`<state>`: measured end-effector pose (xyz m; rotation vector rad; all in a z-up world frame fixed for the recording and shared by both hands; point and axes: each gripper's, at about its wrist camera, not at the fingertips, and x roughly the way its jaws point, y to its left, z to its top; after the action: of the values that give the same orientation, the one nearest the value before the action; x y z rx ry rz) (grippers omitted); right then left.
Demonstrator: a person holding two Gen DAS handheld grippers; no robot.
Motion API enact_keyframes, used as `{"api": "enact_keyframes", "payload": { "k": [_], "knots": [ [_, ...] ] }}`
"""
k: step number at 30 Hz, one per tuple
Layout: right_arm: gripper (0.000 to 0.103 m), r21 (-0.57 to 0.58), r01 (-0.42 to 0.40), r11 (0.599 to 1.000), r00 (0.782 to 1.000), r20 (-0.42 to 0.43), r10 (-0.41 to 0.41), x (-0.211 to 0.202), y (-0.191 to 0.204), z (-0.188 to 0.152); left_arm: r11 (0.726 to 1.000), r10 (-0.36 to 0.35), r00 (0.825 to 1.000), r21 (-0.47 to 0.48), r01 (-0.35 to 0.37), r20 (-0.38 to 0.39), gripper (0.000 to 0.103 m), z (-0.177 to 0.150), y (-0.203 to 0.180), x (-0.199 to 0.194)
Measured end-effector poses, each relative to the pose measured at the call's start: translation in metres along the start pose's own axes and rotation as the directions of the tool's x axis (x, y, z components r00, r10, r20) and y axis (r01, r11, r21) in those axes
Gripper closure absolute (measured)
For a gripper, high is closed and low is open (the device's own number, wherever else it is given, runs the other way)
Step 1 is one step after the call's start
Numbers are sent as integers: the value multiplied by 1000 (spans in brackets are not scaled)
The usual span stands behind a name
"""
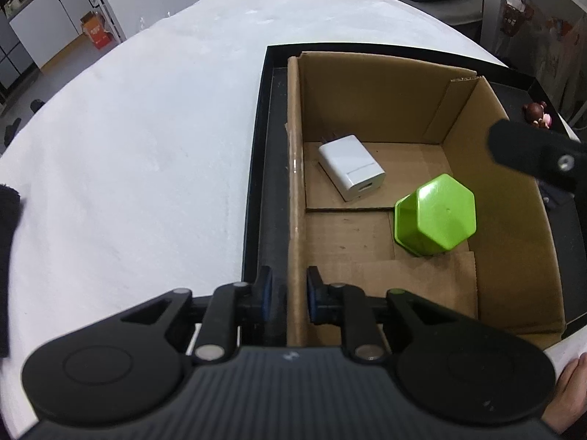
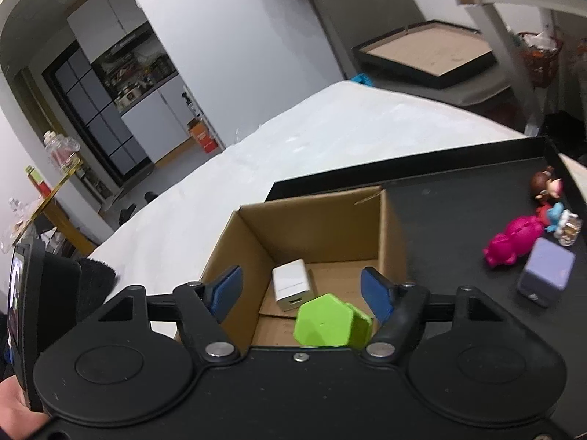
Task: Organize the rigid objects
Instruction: 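Grasp the lavender cube with the right gripper while the left gripper releases the box wall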
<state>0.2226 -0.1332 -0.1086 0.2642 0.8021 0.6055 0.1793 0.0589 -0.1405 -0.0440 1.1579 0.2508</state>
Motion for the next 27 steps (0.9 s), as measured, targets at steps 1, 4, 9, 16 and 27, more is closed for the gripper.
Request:
{"api": "enact_keyframes", "payload": {
  "k": [1, 4, 9, 16, 27],
  "knots": [
    [32, 2, 7, 1000, 1000, 7, -7, -1, -2, 0, 1000, 5, 1000, 0, -5, -1, 84, 1, 0, -1],
    [32, 21, 40, 999, 999, 28, -41, -8, -12, 1, 1000, 30, 1000, 9, -30, 1, 77, 2, -2, -3],
    [31, 88, 131, 988, 990, 40, -135, -15, -35, 1, 997, 72, 997, 20, -72, 7, 45, 3, -7, -5],
    [15, 208, 240, 948, 966, 45, -254, -19, -71, 0, 990, 137, 990, 18, -137, 14, 31, 7, -12, -6],
    [5, 252, 422, 871, 898, 14, -440, -5, -109, -4, 980, 199, 980, 30, -199, 10, 25, 14, -22, -3]
  ]
}}
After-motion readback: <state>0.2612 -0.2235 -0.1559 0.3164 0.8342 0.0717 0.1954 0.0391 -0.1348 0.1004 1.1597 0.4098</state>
